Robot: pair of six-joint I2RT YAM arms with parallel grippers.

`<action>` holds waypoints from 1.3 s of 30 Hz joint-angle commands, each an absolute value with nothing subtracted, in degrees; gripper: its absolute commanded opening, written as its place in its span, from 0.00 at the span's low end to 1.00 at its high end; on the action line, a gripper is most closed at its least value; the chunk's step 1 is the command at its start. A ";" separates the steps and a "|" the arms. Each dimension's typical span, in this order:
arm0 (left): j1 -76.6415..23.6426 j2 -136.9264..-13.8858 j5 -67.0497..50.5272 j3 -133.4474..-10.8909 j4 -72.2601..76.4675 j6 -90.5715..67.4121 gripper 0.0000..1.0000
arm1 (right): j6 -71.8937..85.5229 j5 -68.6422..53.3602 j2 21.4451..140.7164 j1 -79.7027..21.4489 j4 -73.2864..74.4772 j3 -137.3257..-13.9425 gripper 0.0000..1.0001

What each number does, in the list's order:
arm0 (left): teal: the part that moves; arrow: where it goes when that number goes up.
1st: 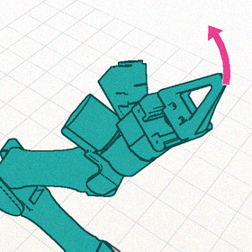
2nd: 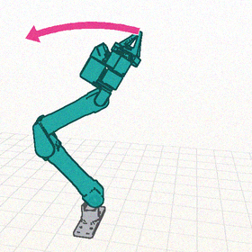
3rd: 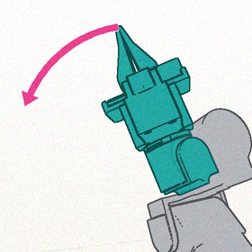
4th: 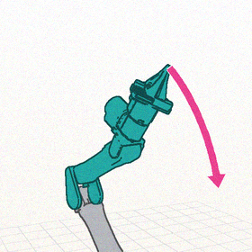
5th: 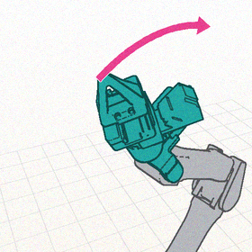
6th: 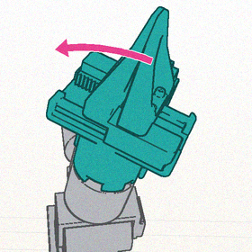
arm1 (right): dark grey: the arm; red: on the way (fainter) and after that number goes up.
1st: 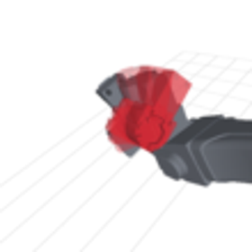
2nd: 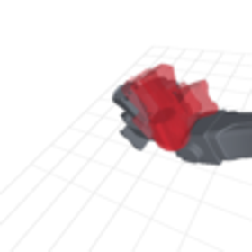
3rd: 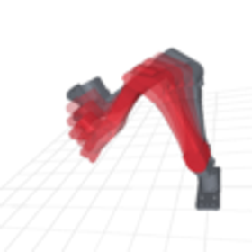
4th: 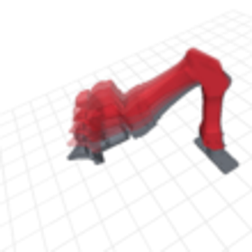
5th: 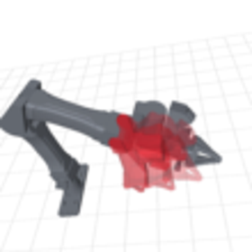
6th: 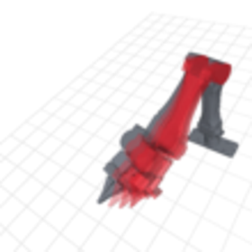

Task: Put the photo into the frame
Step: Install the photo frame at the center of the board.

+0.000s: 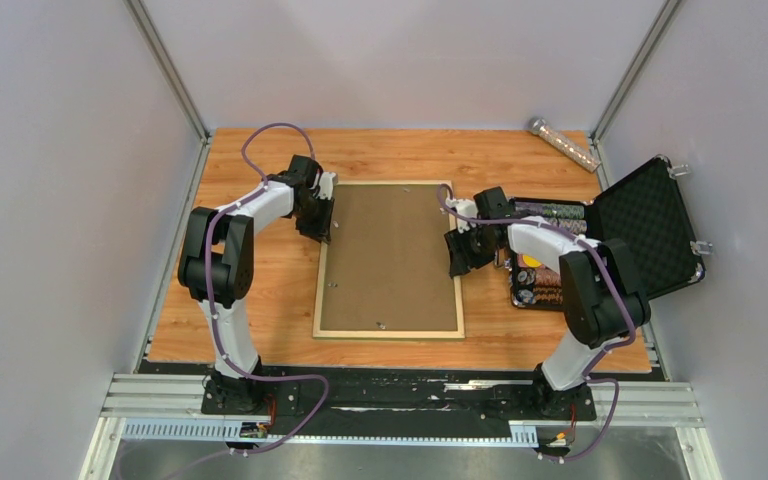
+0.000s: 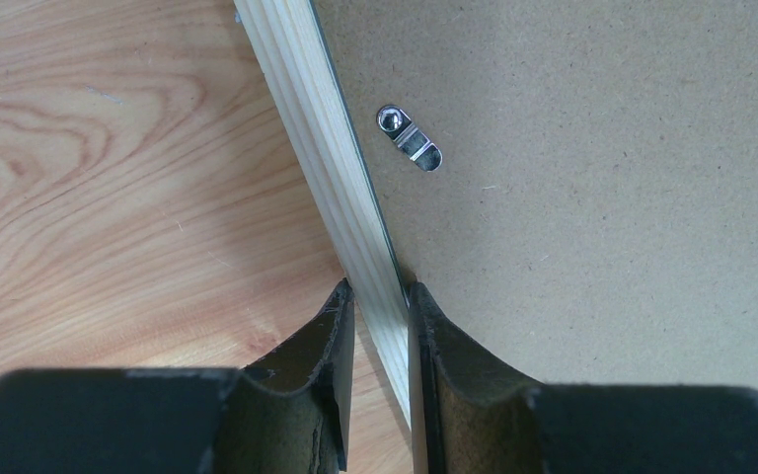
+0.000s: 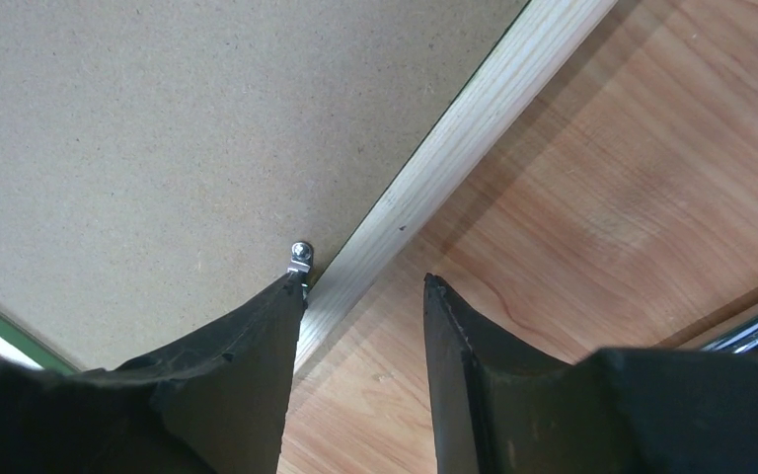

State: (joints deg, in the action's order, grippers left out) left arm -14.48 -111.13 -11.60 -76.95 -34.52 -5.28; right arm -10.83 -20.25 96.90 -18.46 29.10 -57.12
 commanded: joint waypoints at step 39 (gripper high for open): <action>-15.03 -113.98 -13.89 -75.87 -32.53 -4.22 0.00 | -14.26 -9.72 94.28 -22.86 30.93 -57.73 0.31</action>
State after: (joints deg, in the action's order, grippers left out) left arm -14.46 -111.13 -11.97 -76.95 -34.44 -5.30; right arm -12.88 -12.49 94.91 -23.33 28.62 -56.12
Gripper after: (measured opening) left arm 0.290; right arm 0.319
